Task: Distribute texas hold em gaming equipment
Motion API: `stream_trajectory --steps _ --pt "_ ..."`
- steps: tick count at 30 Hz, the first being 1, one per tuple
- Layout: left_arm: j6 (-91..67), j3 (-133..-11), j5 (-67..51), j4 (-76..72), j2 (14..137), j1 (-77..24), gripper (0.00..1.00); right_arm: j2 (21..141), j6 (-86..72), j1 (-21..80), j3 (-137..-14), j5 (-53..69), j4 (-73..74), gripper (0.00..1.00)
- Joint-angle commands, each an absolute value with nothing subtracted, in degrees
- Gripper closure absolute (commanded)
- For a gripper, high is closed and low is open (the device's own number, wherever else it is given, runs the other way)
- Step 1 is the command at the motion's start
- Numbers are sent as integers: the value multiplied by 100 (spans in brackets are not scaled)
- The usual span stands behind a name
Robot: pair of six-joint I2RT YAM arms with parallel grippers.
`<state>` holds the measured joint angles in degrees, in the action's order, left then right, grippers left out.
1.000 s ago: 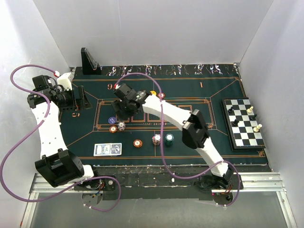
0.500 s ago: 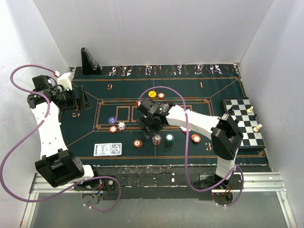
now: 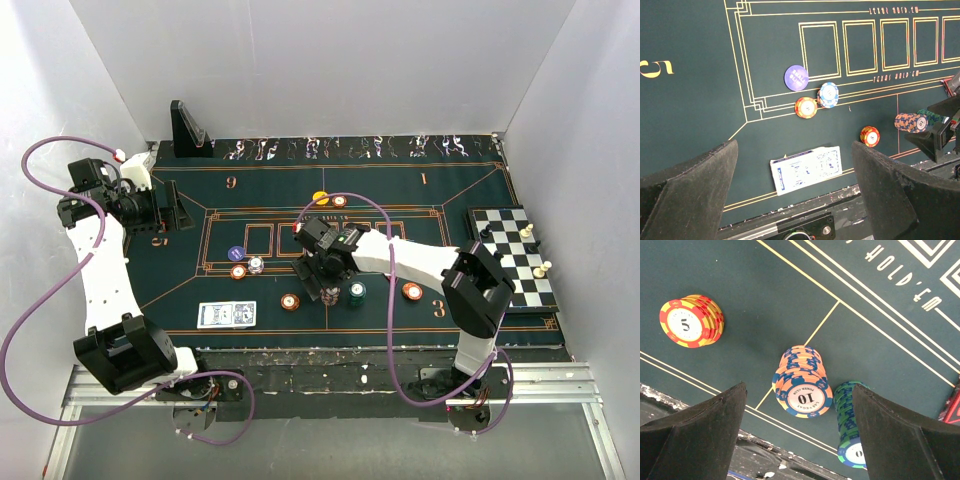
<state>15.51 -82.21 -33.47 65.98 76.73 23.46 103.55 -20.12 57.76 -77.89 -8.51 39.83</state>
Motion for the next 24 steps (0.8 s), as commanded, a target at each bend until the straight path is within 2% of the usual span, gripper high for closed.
stream_trajectory --steps 1,5,16,19,24 --pt "1582 -8314 -3393 6583 7497 2373 2 10230 -2153 5775 -7656 -624 3735 7" --pt "1582 -8288 -3384 6583 7506 2373 2 10222 -2267 5774 -7541 -642 3656 11" --pt "1538 -8288 -3366 6548 7506 2373 2 10274 -2417 5774 -7462 -729 3639 38" --pt "1529 -8332 -3375 6539 7515 2373 2 10292 -2417 5774 -7462 -756 3665 39" --pt "1529 -8332 -3384 6548 7515 2364 2 10318 -2408 5783 -7418 -809 3726 32"
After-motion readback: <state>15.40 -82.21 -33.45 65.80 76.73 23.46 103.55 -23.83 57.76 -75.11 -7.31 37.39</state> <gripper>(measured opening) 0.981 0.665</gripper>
